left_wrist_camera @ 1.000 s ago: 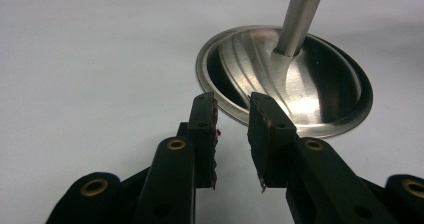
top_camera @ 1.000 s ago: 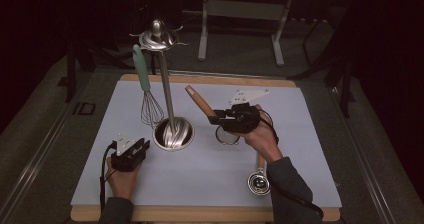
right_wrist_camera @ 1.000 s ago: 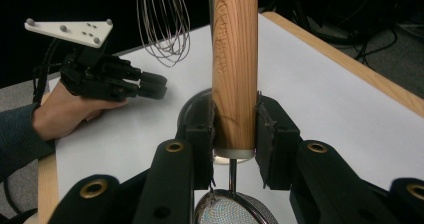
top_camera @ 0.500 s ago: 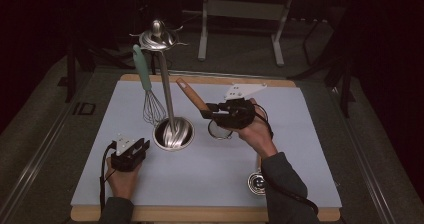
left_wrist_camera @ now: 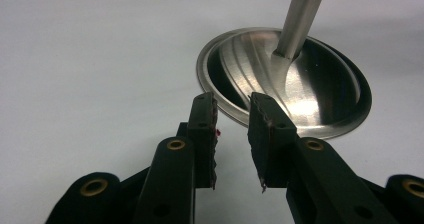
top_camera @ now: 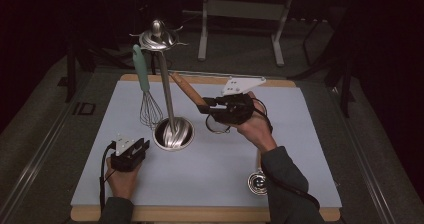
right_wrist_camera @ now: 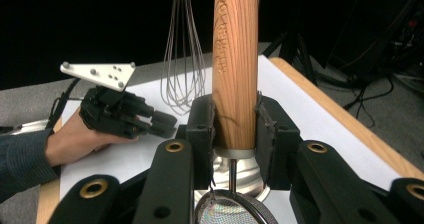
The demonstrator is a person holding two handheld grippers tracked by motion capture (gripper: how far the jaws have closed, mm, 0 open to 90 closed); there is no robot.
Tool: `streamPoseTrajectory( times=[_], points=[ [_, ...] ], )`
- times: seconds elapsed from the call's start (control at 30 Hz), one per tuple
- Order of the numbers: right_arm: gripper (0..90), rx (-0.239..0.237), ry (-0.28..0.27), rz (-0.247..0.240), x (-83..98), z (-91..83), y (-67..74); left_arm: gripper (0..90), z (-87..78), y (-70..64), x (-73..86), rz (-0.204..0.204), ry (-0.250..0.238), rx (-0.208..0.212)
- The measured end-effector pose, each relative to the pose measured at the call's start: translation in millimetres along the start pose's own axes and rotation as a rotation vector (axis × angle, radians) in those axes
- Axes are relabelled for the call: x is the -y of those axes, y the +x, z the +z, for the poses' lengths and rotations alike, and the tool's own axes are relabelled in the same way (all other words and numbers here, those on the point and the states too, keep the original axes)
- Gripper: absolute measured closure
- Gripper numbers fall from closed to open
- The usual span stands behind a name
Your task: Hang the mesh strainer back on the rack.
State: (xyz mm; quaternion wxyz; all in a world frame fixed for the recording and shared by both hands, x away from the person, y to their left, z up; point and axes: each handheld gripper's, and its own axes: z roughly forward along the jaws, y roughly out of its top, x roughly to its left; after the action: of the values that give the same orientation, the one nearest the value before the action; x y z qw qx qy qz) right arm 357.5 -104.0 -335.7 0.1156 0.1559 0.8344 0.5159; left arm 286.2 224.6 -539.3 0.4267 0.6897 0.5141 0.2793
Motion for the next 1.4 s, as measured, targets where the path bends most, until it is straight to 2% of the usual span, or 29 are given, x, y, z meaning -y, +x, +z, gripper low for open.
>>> streamPoseTrajectory(
  times=[0.33,0.67,0.83,1.0,1.27,1.4],
  points=[
    [70.8,0.009,-0.027,-0.038,-13.4,-8.3,2.5,72.7,-0.2,0.0,0.1,-0.001,-0.001,0.001],
    [70.9,-0.003,-0.142,-0.036,-28.4,-22.4,4.1,72.0,-0.4,0.4,0.2,-0.004,-0.003,0.001],
    [70.9,-0.02,-0.182,-0.051,-37.7,-27.3,10.9,71.8,-0.4,0.4,0.2,-0.004,-0.004,0.0],
    [70.9,-0.029,-0.194,-0.082,-44.1,-28.0,17.7,71.7,-0.4,0.2,0.2,-0.004,-0.003,0.0],
    [70.9,-0.026,-0.188,-0.079,-47.4,-16.8,17.1,71.8,-0.4,0.2,0.2,-0.002,-0.003,0.0],
    [70.9,-0.044,-0.196,-0.068,-48.3,-12.9,18.7,71.8,-0.4,0.1,0.2,-0.002,-0.004,0.0]
  ],
)
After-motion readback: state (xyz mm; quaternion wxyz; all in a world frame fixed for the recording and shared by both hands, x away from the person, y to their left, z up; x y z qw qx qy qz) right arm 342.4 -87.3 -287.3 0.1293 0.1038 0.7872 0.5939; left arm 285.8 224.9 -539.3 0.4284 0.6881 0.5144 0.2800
